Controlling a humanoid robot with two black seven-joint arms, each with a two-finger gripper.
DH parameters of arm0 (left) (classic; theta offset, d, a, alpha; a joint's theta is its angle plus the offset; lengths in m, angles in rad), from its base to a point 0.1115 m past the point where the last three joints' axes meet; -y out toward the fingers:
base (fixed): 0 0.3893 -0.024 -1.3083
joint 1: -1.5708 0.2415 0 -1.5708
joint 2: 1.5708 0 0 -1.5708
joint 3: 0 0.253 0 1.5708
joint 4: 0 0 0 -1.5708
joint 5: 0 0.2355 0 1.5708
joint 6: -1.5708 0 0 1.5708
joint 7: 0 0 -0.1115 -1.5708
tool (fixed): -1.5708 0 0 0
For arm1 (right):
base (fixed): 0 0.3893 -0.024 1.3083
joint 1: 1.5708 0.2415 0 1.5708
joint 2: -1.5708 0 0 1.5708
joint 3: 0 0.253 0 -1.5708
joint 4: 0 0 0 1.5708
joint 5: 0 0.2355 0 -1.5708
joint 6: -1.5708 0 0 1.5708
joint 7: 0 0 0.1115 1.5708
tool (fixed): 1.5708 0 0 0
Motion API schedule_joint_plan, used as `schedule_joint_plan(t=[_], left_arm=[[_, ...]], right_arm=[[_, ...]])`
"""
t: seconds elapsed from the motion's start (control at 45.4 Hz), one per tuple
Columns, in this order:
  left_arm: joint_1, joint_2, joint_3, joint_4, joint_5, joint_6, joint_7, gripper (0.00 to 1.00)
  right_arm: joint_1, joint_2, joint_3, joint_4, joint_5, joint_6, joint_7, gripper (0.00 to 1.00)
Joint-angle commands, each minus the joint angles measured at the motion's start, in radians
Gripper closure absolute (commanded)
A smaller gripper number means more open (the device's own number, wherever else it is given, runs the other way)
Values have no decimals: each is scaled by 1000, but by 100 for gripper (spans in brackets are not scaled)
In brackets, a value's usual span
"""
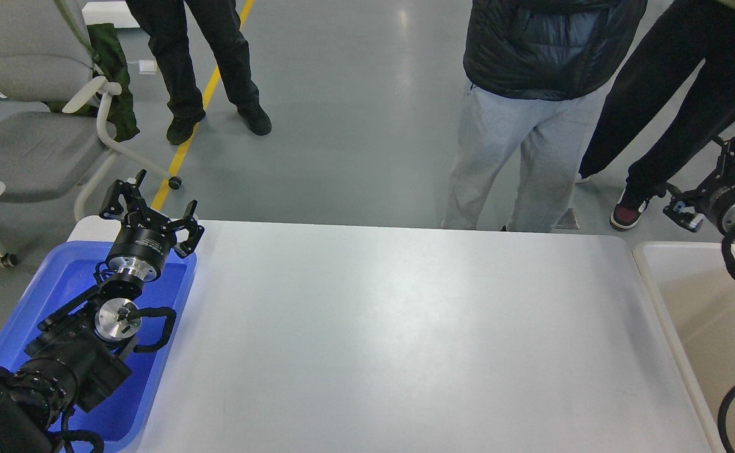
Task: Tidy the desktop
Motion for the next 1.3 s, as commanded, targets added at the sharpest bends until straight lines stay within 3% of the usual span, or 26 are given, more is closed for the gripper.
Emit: schedule_joint_plan(t=[0.0, 0.396, 0.573, 0.815, 1.278], left_arm=[[0, 0, 0, -1, 0, 0, 0, 0], [0, 0, 0, -1, 0, 0, 2, 0], [0, 0, 0, -1, 0, 0, 0, 0], [0, 0, 0, 1, 0, 0, 0, 0], [0, 0, 0, -1, 0, 0, 0, 0]], right_arm=[[66, 145, 88, 56, 54, 22, 5, 0], [48, 377, 108, 53, 53, 31, 10, 0], [-8, 434, 115, 50, 53, 103, 10, 0], [-71, 443, 117, 51, 54, 160, 10, 0], [-94, 438, 114, 50, 53, 165, 10, 0]])
